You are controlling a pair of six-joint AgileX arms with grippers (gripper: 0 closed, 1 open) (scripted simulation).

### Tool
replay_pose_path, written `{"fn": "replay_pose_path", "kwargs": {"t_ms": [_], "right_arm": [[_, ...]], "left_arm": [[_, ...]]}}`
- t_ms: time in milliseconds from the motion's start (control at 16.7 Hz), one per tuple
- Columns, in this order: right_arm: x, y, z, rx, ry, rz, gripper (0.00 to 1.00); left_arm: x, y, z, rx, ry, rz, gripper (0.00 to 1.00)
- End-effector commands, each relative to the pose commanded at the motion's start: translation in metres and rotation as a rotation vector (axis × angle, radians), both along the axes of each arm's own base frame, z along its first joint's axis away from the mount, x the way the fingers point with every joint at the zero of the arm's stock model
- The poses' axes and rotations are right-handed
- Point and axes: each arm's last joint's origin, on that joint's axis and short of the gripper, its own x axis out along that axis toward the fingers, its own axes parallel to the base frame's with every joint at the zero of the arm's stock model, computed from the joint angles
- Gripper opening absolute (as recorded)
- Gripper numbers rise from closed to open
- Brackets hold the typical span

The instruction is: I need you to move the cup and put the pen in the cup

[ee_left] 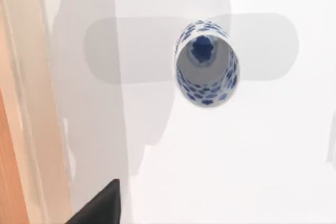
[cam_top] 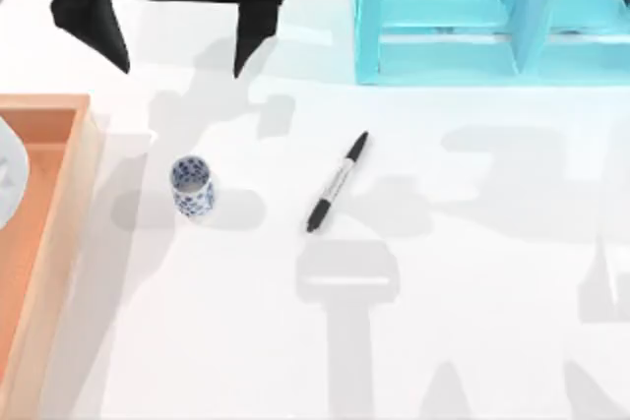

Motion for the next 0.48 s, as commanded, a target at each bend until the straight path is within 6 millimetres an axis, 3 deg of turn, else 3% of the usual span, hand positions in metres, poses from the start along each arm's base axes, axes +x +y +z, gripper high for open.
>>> {"fn": "replay_pose_path", "kwargs": {"t_ms": [120,360,480], "right_arm": [[0.000,0.000,0.000,0.000,0.000,0.000,1.00],[0.000,0.000,0.000,0.000,0.000,0.000,1.00],[0.000,0.000,0.000,0.000,0.000,0.000,1.00]], "left_arm": [[0.003,-0.033,-0.024,0.034,-0.024,-0.087,1.00],[-0.010,-0.123,-0.089,0.105,-0.105,-0.323,1.00],[-0.020,-0.149,-0.113,0.137,-0.122,-0.398,1.00]]}}
